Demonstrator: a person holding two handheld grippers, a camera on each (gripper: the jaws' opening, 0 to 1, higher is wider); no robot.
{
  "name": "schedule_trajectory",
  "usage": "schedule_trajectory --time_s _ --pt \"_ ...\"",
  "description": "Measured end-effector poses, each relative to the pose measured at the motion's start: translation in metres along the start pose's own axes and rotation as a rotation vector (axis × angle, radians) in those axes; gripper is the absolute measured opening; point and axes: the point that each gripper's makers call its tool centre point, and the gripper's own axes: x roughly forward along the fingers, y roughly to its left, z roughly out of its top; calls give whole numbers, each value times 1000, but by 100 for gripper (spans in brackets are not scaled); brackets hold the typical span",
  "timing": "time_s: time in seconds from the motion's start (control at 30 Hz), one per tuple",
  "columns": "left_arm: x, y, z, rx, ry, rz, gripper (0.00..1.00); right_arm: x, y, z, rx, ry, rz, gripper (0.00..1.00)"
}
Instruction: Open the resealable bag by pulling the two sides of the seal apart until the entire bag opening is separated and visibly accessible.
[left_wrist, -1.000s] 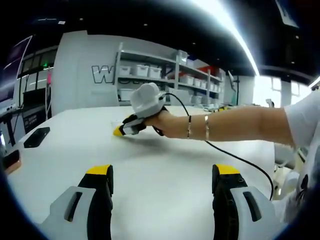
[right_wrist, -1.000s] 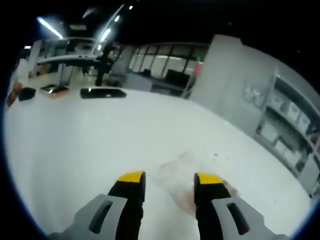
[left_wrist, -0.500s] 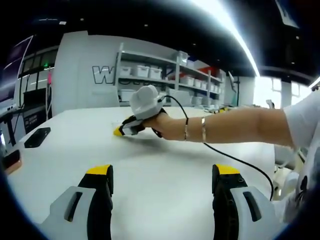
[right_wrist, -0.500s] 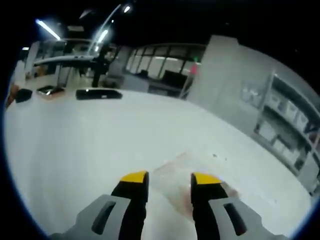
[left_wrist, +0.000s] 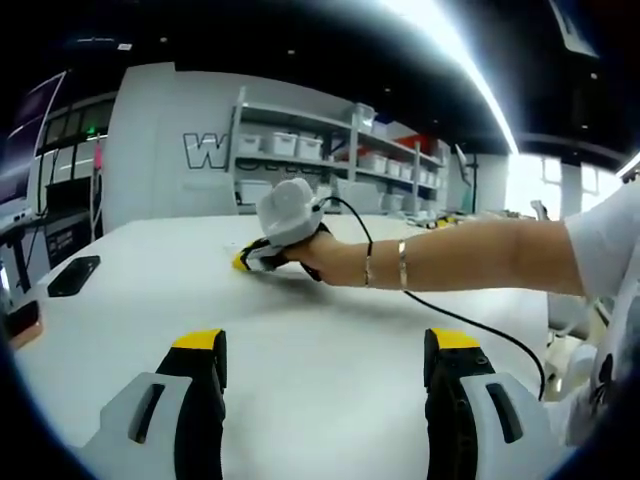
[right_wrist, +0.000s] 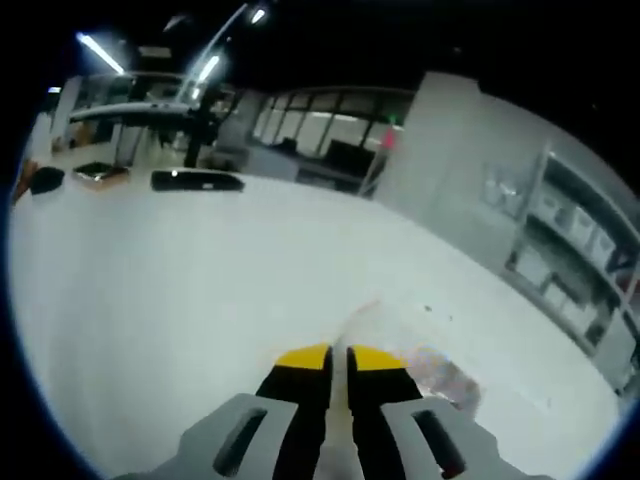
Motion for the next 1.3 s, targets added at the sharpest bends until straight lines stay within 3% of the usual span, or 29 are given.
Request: schedule_trajectory --time_s 0.33,0.47,0.9,1.3 --pt "-1 -4 0 3 -5 -1 80 -13 -17 2 117 -37 -27 0" --pt "-2 -7 1 6 -10 -3 80 -25 -28 13 161 -84 -35 0" --pt "-4 -18 5 20 -27 -16 80 -65 -68 37 198 -161 -99 0" --pt "-4 -24 5 27 -30 -26 80 -82 -83 49 214 -194 -126 0"
